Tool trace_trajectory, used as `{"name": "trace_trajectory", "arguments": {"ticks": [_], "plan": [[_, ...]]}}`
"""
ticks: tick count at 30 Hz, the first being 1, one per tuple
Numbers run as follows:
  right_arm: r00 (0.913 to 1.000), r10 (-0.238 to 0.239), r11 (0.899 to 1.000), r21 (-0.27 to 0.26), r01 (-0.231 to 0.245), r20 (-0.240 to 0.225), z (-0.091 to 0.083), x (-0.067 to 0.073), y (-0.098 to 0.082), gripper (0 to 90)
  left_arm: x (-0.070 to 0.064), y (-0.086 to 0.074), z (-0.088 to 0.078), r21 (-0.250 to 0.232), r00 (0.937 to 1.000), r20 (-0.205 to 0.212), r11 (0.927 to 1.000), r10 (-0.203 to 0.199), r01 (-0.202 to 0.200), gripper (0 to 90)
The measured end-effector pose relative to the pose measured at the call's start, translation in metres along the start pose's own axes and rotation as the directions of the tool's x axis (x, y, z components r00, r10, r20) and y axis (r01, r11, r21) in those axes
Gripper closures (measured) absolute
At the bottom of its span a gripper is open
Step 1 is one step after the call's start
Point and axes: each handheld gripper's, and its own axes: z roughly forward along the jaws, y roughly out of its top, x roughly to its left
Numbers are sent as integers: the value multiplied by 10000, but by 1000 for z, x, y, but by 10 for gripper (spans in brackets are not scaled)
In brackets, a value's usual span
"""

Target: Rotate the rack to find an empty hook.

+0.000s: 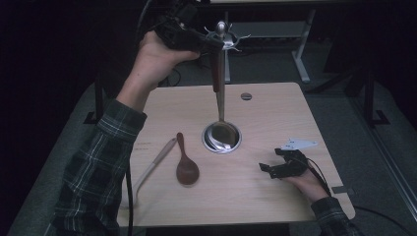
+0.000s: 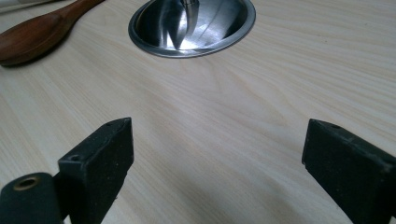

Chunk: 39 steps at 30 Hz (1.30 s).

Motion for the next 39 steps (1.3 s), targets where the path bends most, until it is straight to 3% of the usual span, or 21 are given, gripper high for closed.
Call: {"name": "trace_trajectory", "arguments": {"ticks": [11, 30, 39], "plan": [[9999, 18, 10000, 61, -17, -117, 1, 1, 0, 86, 1, 0, 17, 510, 9988, -467, 9987, 115, -91, 900], [9999, 21, 10000, 13, -21, -166, 0, 1, 0, 86, 5, -5, 9, 730, 9946, -1016, 9972, 221, -147, 900], [9998, 60, 10000, 71, -59, -172, 1, 1, 0, 86, 17, -13, 0, 792, 9867, -1622, 9968, 9, 121, 900]]}}
